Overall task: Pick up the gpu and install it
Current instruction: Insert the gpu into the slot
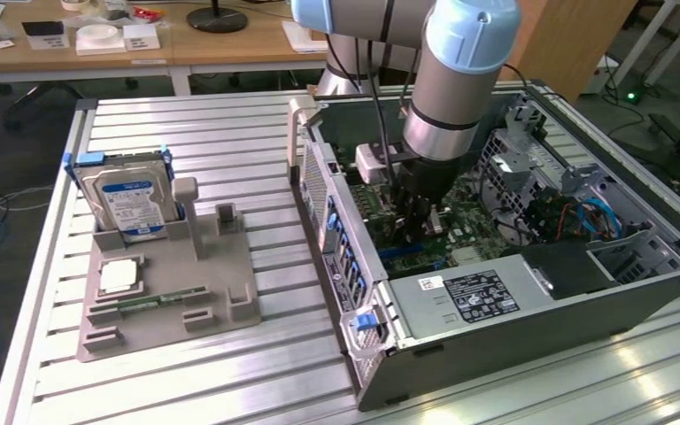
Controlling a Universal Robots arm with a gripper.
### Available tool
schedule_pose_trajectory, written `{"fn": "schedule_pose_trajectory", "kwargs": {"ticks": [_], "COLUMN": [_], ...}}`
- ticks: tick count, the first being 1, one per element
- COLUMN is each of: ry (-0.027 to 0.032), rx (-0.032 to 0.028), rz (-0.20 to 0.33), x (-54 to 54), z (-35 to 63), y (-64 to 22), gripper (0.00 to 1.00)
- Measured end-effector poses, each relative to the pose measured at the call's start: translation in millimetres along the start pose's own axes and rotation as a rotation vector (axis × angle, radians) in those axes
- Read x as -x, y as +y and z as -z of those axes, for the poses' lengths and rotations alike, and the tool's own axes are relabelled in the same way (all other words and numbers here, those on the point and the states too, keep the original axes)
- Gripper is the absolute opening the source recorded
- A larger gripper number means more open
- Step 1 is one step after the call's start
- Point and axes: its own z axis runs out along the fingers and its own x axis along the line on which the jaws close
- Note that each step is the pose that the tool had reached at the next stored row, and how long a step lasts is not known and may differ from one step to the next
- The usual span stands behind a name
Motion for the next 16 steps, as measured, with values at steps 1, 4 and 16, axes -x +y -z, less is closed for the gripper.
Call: {"fn": "schedule_pose_trajectory", "kwargs": {"ticks": [1, 4, 16], "ry": [0.0013, 0.0059, 0.0065], "rx": [0.0000, -0.0001, 0.0000], "rz": [0.000, 0.000, 0.000], "x": [0.2, 0.6, 0.6], "z": [0.0, -0.1, -4.0], "y": [0.0, 0.0, 0.3], "gripper": [0.29, 0.29, 0.29]}}
